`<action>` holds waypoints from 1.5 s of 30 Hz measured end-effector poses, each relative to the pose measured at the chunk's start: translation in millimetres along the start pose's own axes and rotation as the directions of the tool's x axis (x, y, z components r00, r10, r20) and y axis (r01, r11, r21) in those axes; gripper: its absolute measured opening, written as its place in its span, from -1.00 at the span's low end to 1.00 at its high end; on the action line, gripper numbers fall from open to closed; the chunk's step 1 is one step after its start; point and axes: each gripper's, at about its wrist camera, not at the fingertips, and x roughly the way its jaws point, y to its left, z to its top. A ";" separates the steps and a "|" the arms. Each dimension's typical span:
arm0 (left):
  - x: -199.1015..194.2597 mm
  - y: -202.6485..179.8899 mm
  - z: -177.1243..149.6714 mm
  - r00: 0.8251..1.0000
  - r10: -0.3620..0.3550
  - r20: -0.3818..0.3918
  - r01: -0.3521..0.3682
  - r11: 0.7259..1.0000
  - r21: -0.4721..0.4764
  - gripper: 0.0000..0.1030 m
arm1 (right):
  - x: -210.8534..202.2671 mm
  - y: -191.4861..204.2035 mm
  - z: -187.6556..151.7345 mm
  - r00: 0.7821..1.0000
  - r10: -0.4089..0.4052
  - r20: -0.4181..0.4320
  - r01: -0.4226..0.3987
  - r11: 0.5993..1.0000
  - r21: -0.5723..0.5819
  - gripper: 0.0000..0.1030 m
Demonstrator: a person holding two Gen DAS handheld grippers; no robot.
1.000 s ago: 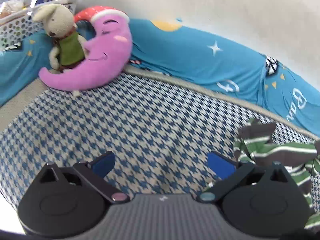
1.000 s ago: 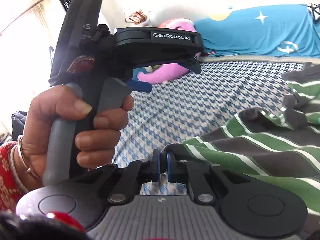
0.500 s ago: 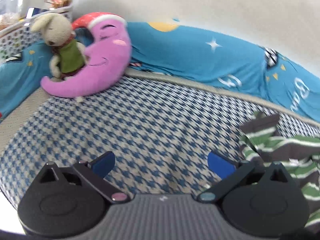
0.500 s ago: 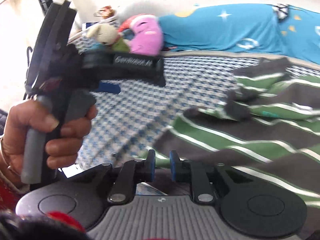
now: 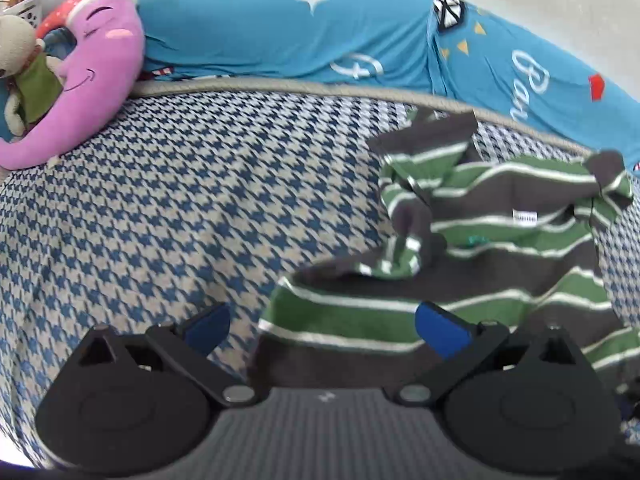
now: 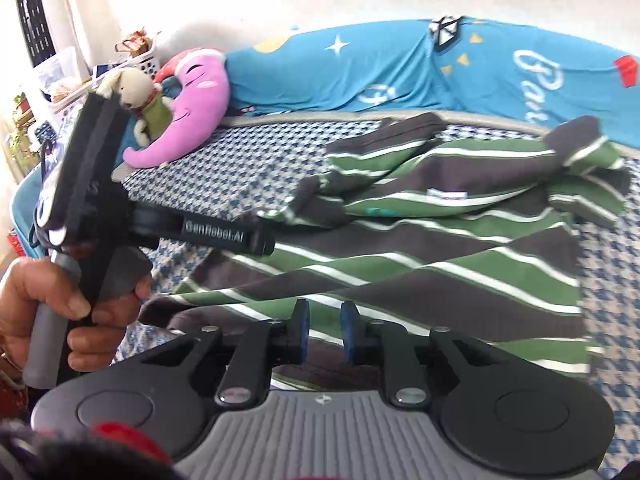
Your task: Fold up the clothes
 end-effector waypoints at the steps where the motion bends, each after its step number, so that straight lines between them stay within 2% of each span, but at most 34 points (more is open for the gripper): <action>1: 2.2 -4.0 -1.4 1.000 0.005 -0.004 -0.004 1.000 0.013 0.99 | -3.0 -3.3 -1.1 1.000 -0.007 0.003 0.007 1.000 0.005 -0.64; 8: 10.5 -18.7 -6.6 1.000 0.012 -0.024 -0.011 0.997 0.071 0.99 | -34.7 -30.5 -10.3 0.995 -0.095 0.033 0.094 0.995 0.046 -0.62; 10: 12.6 -18.7 -6.4 0.999 0.013 -0.034 -0.011 0.998 0.068 0.99 | -48.9 -41.8 -13.2 0.989 -0.140 0.052 0.137 0.988 0.070 -0.51; 16: 21.0 -14.6 -4.9 0.998 0.018 -0.068 -0.016 0.999 0.037 0.99 | -78.9 -71.3 -26.2 0.966 -0.250 0.061 0.241 0.962 0.128 -0.47; 17: 21.2 -14.9 -4.4 0.997 0.020 -0.069 -0.017 0.999 0.036 0.99 | -81.0 -74.3 -28.6 0.966 -0.253 0.055 0.244 0.961 0.131 -0.45; 19: 21.5 -15.8 -3.9 0.997 0.022 -0.070 -0.020 0.999 0.036 0.99 | -82.4 -78.5 -33.3 0.965 -0.260 0.038 0.253 0.959 0.128 -0.30; 22: 22.7 -17.1 -4.0 0.997 0.022 -0.074 -0.020 0.999 0.034 1.00 | -81.2 -83.2 -39.8 0.965 -0.261 0.022 0.257 0.959 0.123 -0.23; 30: 27.0 -18.5 -2.6 0.996 0.015 -0.093 -0.014 1.000 0.016 0.99 | -56.9 -100.3 -48.9 0.968 -0.250 -0.032 0.252 0.956 0.153 -0.19; 36: 28.2 -18.1 -3.6 0.996 0.012 -0.093 -0.011 1.000 0.014 0.99 | -40.3 -115.6 -48.3 0.976 -0.214 -0.031 0.215 0.946 0.243 -0.19; 38: 28.4 -18.2 -3.8 0.996 0.013 -0.092 -0.012 1.000 0.014 0.99 | -36.2 -117.9 -47.8 0.982 -0.188 -0.035 0.190 0.943 0.272 -0.37; 39: 28.4 -17.9 -3.7 0.996 0.012 -0.092 -0.011 1.000 0.013 0.99 | -35.2 -117.7 -47.4 0.983 -0.181 -0.034 0.183 0.943 0.278 -0.69; 40: 28.3 -17.6 -3.5 0.996 0.010 -0.092 -0.009 1.000 0.011 0.99 | -35.0 -117.1 -46.7 0.984 -0.175 -0.033 0.177 0.942 0.285 -0.80; 45: 26.6 -16.1 -3.1 0.997 0.007 -0.083 -0.006 1.000 0.010 0.99 | -59.7 -106.5 -37.0 0.988 -0.155 -0.023 0.153 0.927 0.342 -0.85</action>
